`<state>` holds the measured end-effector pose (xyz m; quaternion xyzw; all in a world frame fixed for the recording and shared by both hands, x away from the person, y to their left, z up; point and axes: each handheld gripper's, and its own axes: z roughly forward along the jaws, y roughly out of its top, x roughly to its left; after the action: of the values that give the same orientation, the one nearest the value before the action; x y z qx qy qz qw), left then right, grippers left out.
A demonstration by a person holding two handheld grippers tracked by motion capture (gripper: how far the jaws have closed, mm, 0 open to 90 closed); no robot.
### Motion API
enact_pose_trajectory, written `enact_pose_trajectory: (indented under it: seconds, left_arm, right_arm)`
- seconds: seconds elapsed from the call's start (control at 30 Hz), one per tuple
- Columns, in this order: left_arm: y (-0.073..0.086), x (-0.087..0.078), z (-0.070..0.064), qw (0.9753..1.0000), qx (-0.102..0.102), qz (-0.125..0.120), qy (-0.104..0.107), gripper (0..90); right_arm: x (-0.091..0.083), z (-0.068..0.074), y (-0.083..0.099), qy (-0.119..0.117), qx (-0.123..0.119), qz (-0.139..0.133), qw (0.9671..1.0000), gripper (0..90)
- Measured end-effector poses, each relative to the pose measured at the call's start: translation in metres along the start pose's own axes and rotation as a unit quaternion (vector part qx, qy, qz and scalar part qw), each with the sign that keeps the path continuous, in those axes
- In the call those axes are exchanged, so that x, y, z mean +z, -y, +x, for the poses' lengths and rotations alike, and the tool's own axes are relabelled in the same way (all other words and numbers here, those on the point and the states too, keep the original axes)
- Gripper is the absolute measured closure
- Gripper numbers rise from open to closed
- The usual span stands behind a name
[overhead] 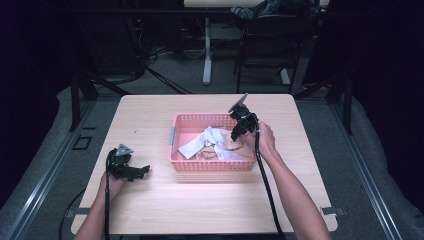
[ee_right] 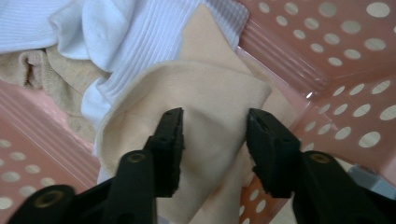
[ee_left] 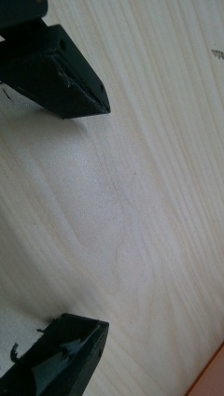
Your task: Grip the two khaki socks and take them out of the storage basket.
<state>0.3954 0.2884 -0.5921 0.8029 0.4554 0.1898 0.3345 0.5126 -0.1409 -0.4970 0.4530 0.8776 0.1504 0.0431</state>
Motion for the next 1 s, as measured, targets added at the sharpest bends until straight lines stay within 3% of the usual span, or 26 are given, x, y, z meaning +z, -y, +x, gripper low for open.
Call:
enact_pose_trajectory:
  seconds: [0.27, 0.37, 0.67, 1.0]
  left_arm:
    - [0.000, 0.000, 0.000, 1.0000, 0.000, 0.000, 0.000, 0.0]
    - [0.000, 0.000, 0.000, 1.0000, 0.000, 0.000, 0.000, 0.0]
    - [0.000, 0.000, 0.000, 1.0000, 0.000, 0.000, 0.000, 0.0]
    - [0.000, 0.000, 0.000, 1.0000, 0.000, 0.000, 0.000, 0.0]
  right_arm:
    - [-0.002, -0.003, 0.004, 0.001, 0.006, -0.008, 1.0000, 80.0]
    - [-0.006, -0.002, 0.005, 0.001, 0.008, -0.029, 0.9996, 84.0]
    - [-0.037, 0.008, 0.002, 0.003, -0.019, -0.061, 0.9979, 85.8]
    - [-0.059, 0.012, -0.001, 0.002, -0.026, -0.084, 0.9961, 86.1]
